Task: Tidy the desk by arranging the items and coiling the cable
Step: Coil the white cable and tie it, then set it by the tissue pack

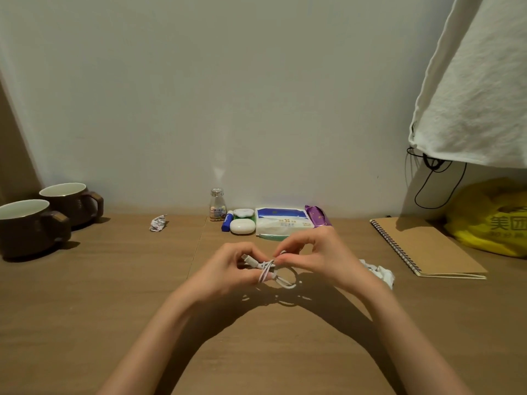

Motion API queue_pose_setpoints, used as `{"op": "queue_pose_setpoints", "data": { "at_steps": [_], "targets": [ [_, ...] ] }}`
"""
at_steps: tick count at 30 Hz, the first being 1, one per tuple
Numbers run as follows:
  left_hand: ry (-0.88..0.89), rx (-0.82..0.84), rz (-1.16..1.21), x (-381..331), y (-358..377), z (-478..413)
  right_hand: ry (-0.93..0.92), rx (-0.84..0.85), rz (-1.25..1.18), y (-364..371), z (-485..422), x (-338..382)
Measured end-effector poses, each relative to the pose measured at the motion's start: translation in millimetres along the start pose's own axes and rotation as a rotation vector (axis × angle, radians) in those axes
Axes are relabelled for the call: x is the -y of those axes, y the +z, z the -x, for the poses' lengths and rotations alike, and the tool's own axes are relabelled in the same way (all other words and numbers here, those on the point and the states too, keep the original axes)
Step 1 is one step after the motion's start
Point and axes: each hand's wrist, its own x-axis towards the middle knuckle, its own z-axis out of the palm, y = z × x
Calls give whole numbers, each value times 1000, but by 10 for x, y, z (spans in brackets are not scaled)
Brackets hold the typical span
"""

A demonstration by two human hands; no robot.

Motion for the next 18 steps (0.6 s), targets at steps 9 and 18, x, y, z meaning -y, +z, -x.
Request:
{"op": "queue_pose_setpoints", "data": {
  "at_steps": [9,18],
  "targets": [
    [-211,-64,251,7,94,-57,-136,-302,139,164,3,4],
    [-261,-192,700,-15,153,-102,-65,-501,-126,255,26,25]
  ]
}}
